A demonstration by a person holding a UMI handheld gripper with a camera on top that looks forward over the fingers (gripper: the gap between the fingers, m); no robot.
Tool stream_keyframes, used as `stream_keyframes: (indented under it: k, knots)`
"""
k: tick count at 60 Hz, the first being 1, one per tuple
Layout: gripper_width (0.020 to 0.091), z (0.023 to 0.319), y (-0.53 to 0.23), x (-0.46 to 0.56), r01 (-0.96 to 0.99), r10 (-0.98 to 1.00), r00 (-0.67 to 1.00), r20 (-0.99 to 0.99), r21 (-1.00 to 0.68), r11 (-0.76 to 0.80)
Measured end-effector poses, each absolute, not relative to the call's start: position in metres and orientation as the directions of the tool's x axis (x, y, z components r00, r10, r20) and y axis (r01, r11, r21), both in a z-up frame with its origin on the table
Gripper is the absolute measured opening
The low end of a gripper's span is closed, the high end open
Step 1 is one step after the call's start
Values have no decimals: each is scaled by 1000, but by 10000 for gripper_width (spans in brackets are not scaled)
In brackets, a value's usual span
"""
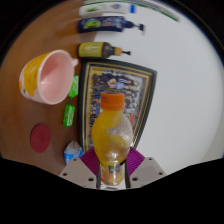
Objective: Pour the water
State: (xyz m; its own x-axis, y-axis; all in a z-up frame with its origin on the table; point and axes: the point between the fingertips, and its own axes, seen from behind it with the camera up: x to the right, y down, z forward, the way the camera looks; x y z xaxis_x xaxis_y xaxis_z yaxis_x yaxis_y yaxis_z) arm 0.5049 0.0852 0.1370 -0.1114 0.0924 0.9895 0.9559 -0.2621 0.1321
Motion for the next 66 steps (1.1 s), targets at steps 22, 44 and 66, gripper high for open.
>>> stream_keyframes:
  k: [22, 44, 66]
  knots:
    - [321, 111, 95, 474, 899, 142, -386, 911, 406, -161]
    - [320, 118, 81, 476, 778, 163, 624, 765, -587, -224]
    - [322, 37, 86, 494, 98, 146, 988, 45, -920, -380]
